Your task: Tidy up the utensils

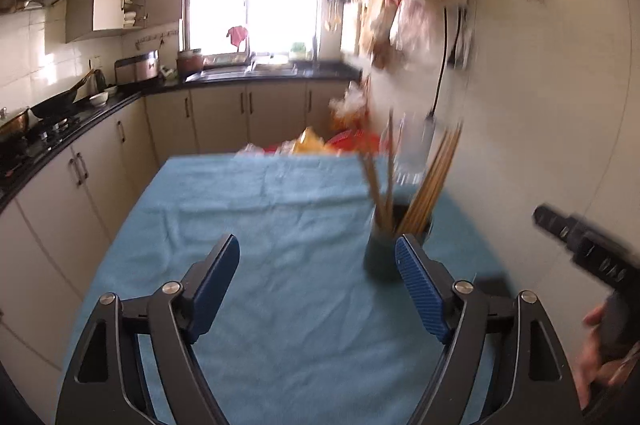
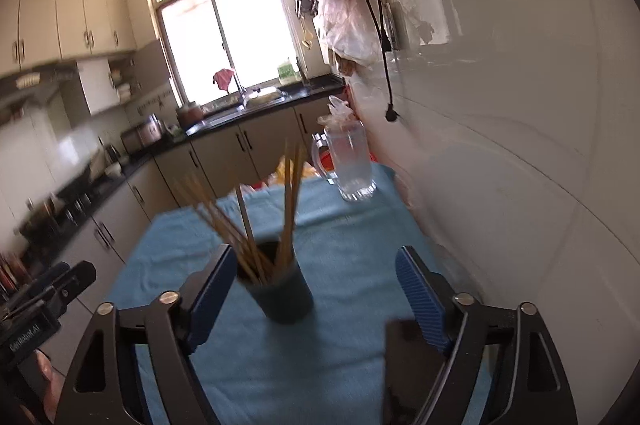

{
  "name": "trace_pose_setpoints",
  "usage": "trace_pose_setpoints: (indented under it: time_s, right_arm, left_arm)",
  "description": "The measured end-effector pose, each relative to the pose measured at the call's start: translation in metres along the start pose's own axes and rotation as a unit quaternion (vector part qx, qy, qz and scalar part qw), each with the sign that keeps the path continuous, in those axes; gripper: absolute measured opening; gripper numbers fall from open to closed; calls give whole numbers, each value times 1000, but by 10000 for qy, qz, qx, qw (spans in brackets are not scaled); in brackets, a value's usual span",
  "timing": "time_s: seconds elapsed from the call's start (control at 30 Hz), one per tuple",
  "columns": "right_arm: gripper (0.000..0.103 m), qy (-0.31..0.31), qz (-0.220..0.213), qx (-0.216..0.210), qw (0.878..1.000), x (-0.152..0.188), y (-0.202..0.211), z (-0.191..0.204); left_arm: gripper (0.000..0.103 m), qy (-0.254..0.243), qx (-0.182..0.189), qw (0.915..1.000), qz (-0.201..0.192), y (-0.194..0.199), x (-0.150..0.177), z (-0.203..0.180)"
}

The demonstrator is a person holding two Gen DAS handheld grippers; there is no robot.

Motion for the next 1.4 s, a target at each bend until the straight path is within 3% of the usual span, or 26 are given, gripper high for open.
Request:
trace_pose_setpoints:
  time_s: [0.17,0.43,1.4]
  right_arm:
    - [94,366,210,599,9973,47,15,11]
    - [94,483,313,1098,9923,93,31,16]
    - [94,601,630,1184,9891,116,19,23]
  left_arm:
    - [80,-246,-359,9984,354,-2,60,13]
    - [80,-209,-406,9967,666,1,102,21]
    - [80,-426,-254,9958,772,-2,115,1]
Point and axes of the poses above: each gripper's, at about its wrist camera, not at the fingertips, and y roughly against the way its jaws point, z to its left, x to its underside, the point moved 8 cm from there along -y, roughly the way its jaws point, and after that the axes turned 14 degrees about -x, right-handed, at the moved point
